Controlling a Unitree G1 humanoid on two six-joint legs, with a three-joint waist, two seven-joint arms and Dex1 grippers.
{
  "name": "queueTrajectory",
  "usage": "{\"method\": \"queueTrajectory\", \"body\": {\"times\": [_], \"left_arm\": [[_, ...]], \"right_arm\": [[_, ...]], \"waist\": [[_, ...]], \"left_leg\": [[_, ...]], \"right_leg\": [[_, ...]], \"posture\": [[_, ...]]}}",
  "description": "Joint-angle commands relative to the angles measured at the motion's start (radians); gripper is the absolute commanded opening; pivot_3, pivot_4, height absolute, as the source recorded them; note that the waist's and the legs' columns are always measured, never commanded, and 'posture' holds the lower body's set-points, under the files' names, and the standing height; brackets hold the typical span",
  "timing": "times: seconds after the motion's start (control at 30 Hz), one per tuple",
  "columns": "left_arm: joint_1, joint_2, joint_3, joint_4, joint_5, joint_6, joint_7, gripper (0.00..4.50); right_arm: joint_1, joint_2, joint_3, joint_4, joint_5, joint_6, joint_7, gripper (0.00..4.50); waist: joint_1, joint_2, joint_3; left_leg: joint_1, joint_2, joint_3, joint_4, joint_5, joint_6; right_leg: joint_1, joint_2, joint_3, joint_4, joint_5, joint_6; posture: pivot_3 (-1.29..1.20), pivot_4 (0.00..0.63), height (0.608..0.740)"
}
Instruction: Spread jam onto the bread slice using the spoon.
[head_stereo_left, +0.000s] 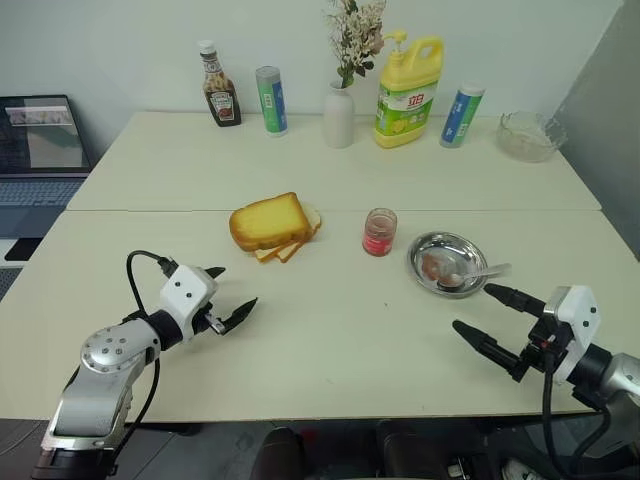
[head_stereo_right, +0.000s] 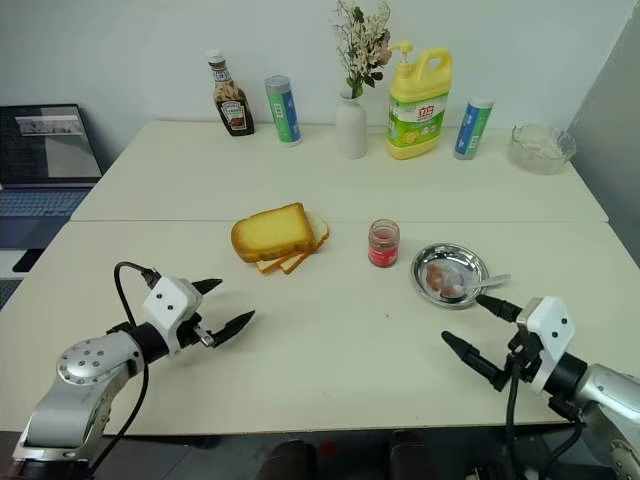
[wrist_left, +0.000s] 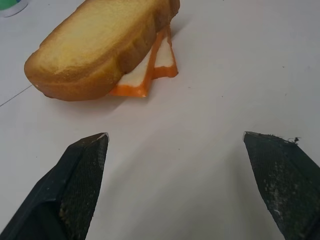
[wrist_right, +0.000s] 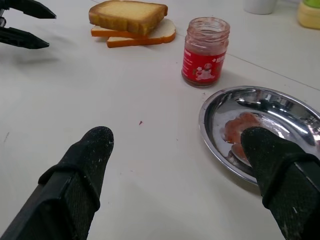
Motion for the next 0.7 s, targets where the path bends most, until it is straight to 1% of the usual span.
{"method": "queueTrajectory", "body": {"times": [0.03, 0.2, 0.33, 0.47, 0.53, 0.7], "left_arm": [[0.005, 0.005, 0.022, -0.050, -0.019, 0.012, -0.003, 4.50], [0.004, 0.012, 0.017, -0.057, 0.002, 0.023, 0.010, 4.50], [-0.007, -0.005, 0.024, -0.053, 0.013, 0.019, 0.043, 4.50], [-0.015, -0.027, 0.035, -0.047, -0.010, 0.002, 0.053, 4.50], [-0.026, -0.049, 0.059, -0.055, -0.062, 0.013, 0.048, 4.50], [-0.028, -0.057, 0.055, -0.053, -0.044, -0.041, 0.051, 4.50]], "right_arm": [[-0.024, 0.002, 0.012, -0.012, -0.008, -0.011, 0.012, 4.45], [-0.039, 0.002, 0.037, -0.017, -0.019, -0.005, 0.015, 4.45], [-0.066, -0.001, 0.058, -0.013, -0.022, 0.003, 0.013, 4.45], [-0.090, 0.004, 0.081, -0.011, -0.024, 0.012, 0.011, 4.45], [-0.103, 0.010, 0.101, -0.013, -0.028, 0.015, 0.003, 4.45], [-0.126, 0.022, 0.131, -0.027, -0.030, 0.031, -0.010, 4.45]], "waist": [[0.000, -0.001, 0.000], [0.000, -0.002, 0.001], [0.000, -0.002, 0.001], [0.000, -0.002, 0.001], [0.001, -0.002, 0.001], [0.001, -0.002, 0.001]], "left_leg": [[0.000, 0.000, 0.000, 0.000, 0.000, 0.000], [0.000, 0.000, 0.000, 0.000, 0.000, 0.000], [0.000, 0.000, 0.000, 0.000, 0.000, 0.000], [0.000, 0.000, 0.000, 0.000, 0.000, 0.000], [0.000, 0.000, 0.000, 0.000, 0.000, 0.000], [0.000, 0.000, 0.000, 0.000, 0.000, 0.000]], "right_leg": [[0.000, 0.000, 0.000, 0.000, 0.000, 0.000], [0.000, 0.000, 0.000, 0.000, 0.000, 0.000], [0.000, 0.000, 0.000, 0.000, 0.000, 0.000], [0.000, 0.000, 0.000, 0.000, 0.000, 0.000], [0.000, 0.000, 0.000, 0.000, 0.000, 0.000], [0.000, 0.000, 0.000, 0.000, 0.000, 0.000]], "posture": [[0.00, 0.150, 0.740], [0.00, 0.150, 0.740], [0.00, 0.150, 0.740], [0.00, 0.150, 0.740], [0.00, 0.150, 0.740], [0.00, 0.150, 0.740]]}}
